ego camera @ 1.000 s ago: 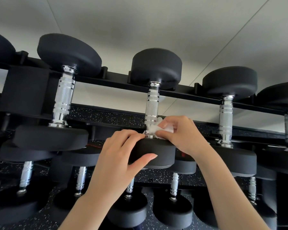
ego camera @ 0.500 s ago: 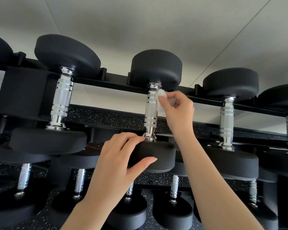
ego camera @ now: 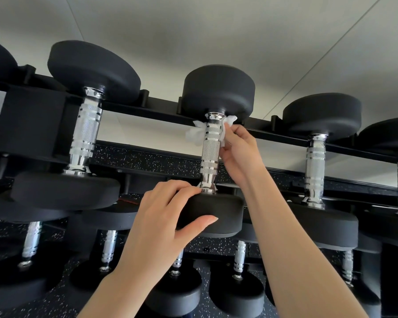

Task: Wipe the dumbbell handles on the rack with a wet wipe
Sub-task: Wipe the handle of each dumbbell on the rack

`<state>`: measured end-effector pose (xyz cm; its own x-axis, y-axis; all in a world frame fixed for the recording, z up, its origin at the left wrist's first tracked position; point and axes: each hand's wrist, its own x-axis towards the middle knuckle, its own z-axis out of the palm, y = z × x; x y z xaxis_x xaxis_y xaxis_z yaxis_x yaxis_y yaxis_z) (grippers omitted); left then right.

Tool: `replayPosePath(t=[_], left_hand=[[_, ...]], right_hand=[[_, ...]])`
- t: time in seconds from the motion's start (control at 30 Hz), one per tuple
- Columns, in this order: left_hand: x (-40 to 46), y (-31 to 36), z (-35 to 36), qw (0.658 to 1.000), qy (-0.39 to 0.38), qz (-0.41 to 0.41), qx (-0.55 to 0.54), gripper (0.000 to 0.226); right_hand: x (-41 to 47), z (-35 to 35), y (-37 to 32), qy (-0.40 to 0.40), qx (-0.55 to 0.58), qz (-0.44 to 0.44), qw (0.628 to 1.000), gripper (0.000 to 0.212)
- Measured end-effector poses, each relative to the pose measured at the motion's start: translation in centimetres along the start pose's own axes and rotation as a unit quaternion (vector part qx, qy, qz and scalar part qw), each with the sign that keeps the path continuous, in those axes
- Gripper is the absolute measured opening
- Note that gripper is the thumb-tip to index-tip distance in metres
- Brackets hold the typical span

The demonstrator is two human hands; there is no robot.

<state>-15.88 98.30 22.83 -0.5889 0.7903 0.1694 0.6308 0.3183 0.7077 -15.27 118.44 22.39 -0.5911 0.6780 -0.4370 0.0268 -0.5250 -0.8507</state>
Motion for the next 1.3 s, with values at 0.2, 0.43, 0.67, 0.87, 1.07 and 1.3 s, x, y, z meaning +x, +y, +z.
replayPosePath(t=[0.2, 0.43, 0.67, 0.87, 1.07, 1.3], left_hand=[[0.0, -0.1, 0.0, 1.000, 0.001, 0.005, -0.003, 0.046], [0.0, -0.2, 0.0, 1.000, 0.003, 0.009, -0.001, 0.046], [0.0, -0.2, 0.1, 1.000, 0.007, 0.014, -0.006, 0.046], [0.0, -0.2, 0.1, 1.000, 0.007, 0.011, -0.010, 0.046], [-0.1, -0.5, -0.1, 1.000, -0.002, 0.014, -0.022, 0.050], [-0.7, -1.4, -0.1, 0.998, 0.021, -0.032, -0.057, 0.061]], right_hand=[[-0.5, -1.2, 1.0, -0.056, 0.020, 0.028, 0.998, 0.018], [-2.3, -3.5, 1.5, -0.105, -0.098, 0.058, 0.988, 0.003], [-4.3, -4.4, 0.9, -0.126, -0.240, 0.056, 0.961, 0.016], [-5.4, -4.6, 0.4, -0.117, -0.395, 0.008, 0.911, 0.021], [-6.8, -3.5, -0.4, -0.073, -0.507, -0.096, 0.853, 0.010], [-6.5, -1.0, -1.2, -0.127, -0.611, -0.134, 0.770, 0.009]])
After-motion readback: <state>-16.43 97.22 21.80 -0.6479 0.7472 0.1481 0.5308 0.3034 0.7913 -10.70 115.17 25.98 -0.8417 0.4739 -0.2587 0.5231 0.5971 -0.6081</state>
